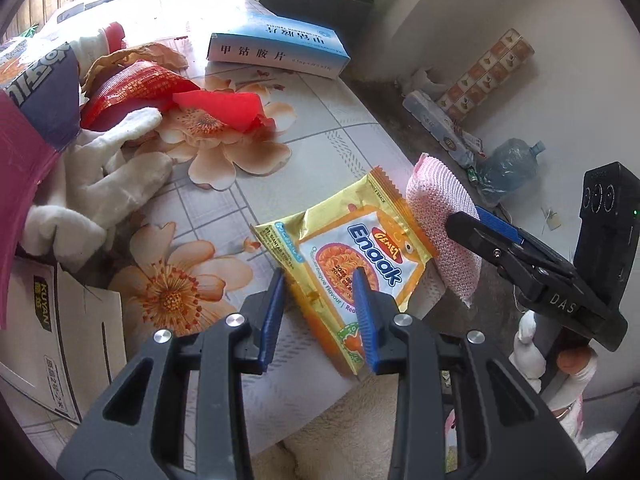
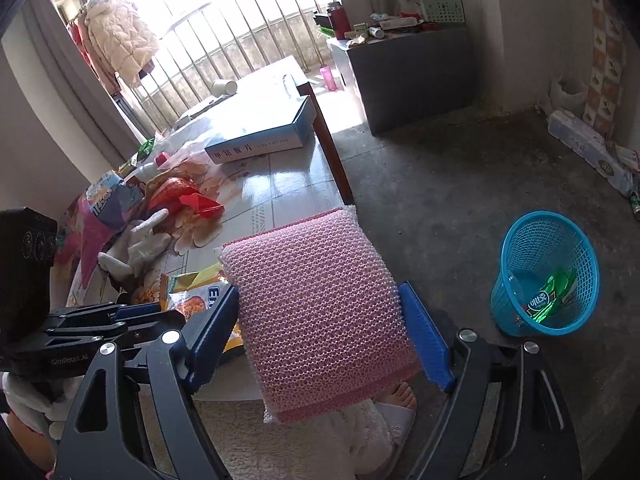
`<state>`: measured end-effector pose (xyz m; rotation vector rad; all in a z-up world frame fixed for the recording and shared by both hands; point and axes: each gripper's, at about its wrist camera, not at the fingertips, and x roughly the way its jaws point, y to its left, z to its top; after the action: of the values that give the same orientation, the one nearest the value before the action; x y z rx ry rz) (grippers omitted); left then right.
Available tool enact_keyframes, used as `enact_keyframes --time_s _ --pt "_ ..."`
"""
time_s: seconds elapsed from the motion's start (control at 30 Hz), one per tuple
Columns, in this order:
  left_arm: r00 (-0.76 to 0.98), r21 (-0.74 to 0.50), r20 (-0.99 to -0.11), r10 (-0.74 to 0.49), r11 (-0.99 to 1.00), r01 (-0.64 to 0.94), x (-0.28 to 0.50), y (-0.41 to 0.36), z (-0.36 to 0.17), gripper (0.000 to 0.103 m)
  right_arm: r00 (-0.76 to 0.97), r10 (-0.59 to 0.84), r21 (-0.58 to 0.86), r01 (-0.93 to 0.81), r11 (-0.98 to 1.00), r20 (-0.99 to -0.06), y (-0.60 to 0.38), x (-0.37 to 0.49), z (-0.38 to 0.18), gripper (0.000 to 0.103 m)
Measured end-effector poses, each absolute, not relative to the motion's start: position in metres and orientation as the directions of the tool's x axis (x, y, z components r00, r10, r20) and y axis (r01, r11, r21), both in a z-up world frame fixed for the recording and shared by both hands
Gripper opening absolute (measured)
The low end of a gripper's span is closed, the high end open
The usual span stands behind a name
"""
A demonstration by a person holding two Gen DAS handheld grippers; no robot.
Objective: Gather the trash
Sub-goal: 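Lift the pad and packet and carry both toward the blue wastebasket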
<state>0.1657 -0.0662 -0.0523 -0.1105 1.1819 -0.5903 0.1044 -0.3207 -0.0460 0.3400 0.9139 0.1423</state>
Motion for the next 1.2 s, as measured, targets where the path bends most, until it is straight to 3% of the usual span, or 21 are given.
enact_keyframes --time_s 0.4,0.57,0.73,0.87,0.93,1.2 --pt "0.289 -0.388 -0.833 -0.472 0.871 0.302 0.156 -0.069 -0.052 0.039 0.611 0.27 0.353 0.017 0.935 -0.744 -0.313 0.1 -0.046 0.078" --pt "0.238 -0.632 -0.702 -0.671 0.741 0.224 0.158 -0.055 -0.056 0.039 0.614 0.27 0.353 0.015 0.935 -0.741 -0.314 0.099 -0.046 0.078" --pt "0.217 -0.765 -0.591 -0.777 0.625 0.156 0.163 -0.047 -0.058 0.039 0.62 0.277 0.364 0.015 0.931 -0.734 -0.315 0.099 -0.047 0.078" --pt "0.183 -0.712 -0.665 -0.724 0.688 0.137 0.163 -0.063 -0.067 0.038 0.624 0.268 0.351 0.01 0.936 -0.734 -0.312 0.098 -0.048 0.078" --pt "0.189 -0.695 -0.68 -0.708 0.705 0.14 0.16 -0.07 -0.069 0.027 0.625 0.269 0.351 0.008 0.936 -0.733 -0.312 0.098 -0.048 0.078" --pt "0.251 -0.608 -0.725 -0.641 0.767 0.204 0.159 -0.084 -0.055 0.013 0.633 0.34 0.44 0.003 0.898 -0.696 -0.329 0.096 -0.046 0.076"
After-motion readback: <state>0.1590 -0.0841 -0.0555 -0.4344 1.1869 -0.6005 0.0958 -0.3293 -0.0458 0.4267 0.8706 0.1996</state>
